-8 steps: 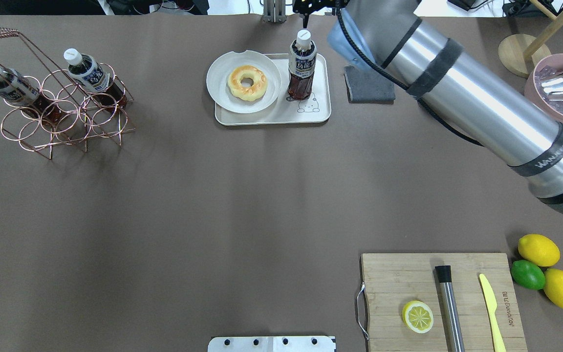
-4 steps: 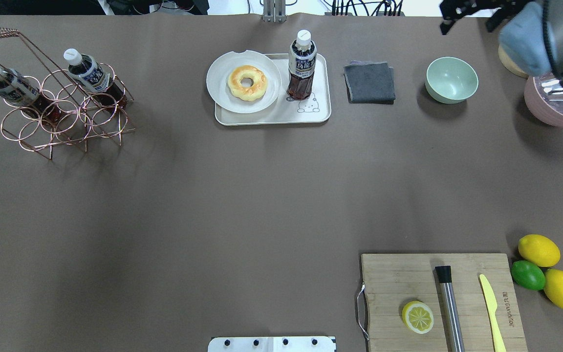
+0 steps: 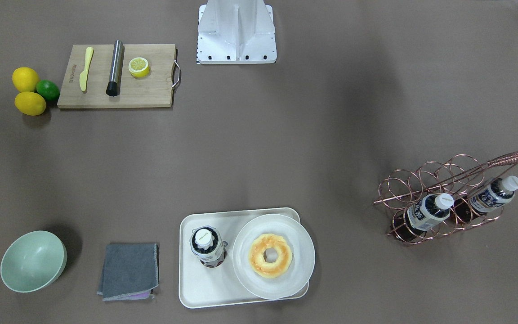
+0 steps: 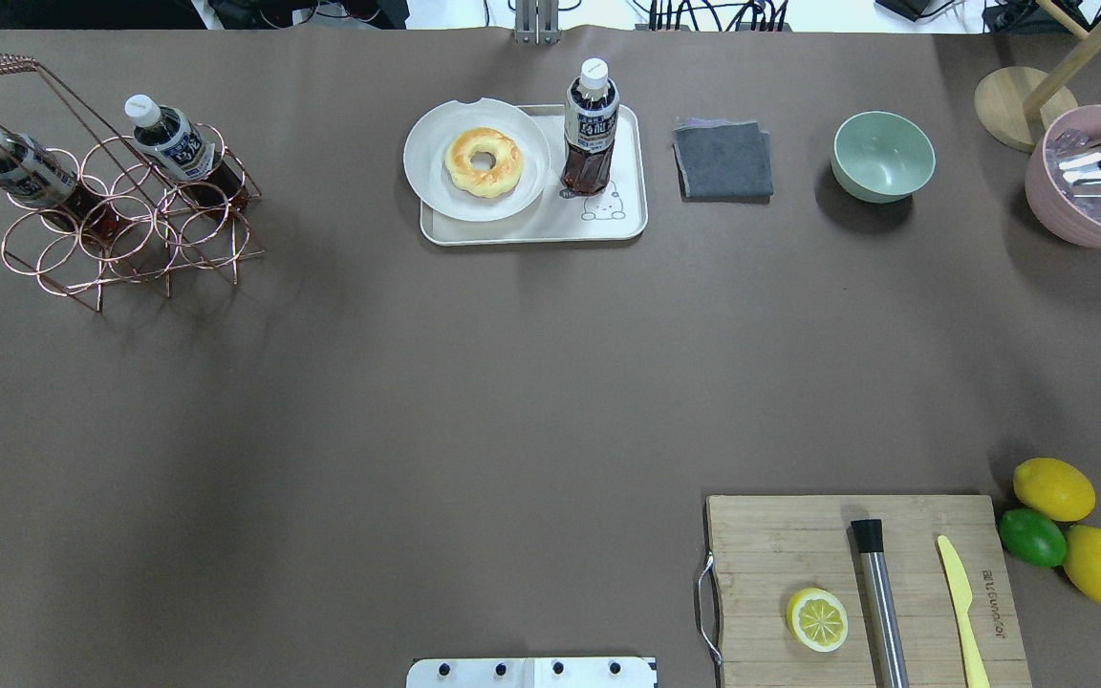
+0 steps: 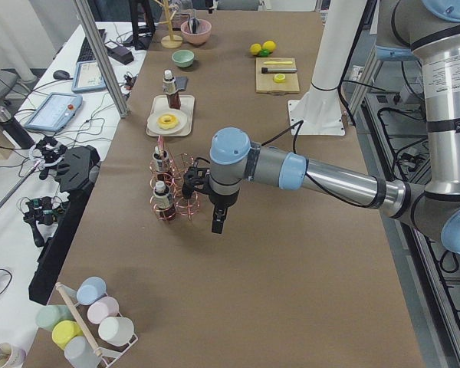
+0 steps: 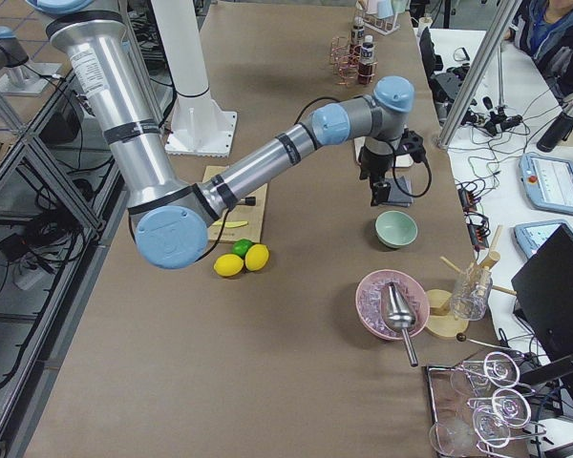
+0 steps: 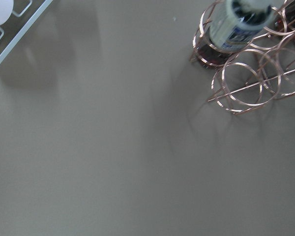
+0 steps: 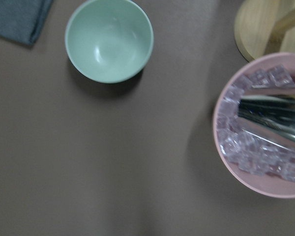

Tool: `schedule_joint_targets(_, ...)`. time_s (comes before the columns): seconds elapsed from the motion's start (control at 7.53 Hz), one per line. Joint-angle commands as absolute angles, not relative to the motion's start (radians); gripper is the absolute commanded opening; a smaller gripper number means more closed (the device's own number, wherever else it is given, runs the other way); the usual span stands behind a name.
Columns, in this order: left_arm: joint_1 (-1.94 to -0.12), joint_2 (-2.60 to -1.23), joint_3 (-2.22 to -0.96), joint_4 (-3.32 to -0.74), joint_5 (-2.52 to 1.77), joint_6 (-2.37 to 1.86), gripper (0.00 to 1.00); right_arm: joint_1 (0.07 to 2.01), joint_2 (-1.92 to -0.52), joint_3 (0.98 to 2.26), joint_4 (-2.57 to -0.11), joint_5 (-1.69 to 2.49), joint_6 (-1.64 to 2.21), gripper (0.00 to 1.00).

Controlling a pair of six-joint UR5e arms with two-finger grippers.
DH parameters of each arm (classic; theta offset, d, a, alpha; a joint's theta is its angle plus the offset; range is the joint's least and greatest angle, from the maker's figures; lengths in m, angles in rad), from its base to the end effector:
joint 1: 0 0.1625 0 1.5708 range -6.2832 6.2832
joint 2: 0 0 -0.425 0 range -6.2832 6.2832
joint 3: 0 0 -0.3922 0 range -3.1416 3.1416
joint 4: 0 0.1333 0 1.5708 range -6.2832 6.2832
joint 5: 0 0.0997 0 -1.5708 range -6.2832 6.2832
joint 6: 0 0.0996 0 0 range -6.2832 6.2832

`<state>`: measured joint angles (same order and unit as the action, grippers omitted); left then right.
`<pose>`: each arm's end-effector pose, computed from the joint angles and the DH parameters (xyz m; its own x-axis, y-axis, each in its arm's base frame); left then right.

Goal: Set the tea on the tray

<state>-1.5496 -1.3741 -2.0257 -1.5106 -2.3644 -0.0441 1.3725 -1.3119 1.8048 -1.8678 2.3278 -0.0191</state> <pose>-0.0536 -0.4089 0.5280 0.6984 0.1117 -0.7069 0.0100 0.9861 0.1657 -0.0479 -0.5679 0.4394 0.6825 -0.2926 0.6698 0.2063 0.9562 0.2075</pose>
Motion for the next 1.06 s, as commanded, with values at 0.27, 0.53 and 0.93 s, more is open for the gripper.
schedule_joint_targets(0.27,-1.657,-1.385,-1.98,-1.474,-2.365,0.087,0.97,1.538,-1.509,1.81,-1.87,2.329,-0.288,1.0)
schedule_joint_targets(0.53,-1.663,-1.388,-1.988,-1.474,-2.317,0.09,0.97,1.546,-1.503,1.818,-1.87,2.329,-0.288,1.0)
schedule_joint_targets(0.93,-1.661,-1.393,-1.99,-1.476,-2.316,0.083,0.97,1.549,-1.503,1.835,-1.87,2.329,-0.288,1.0)
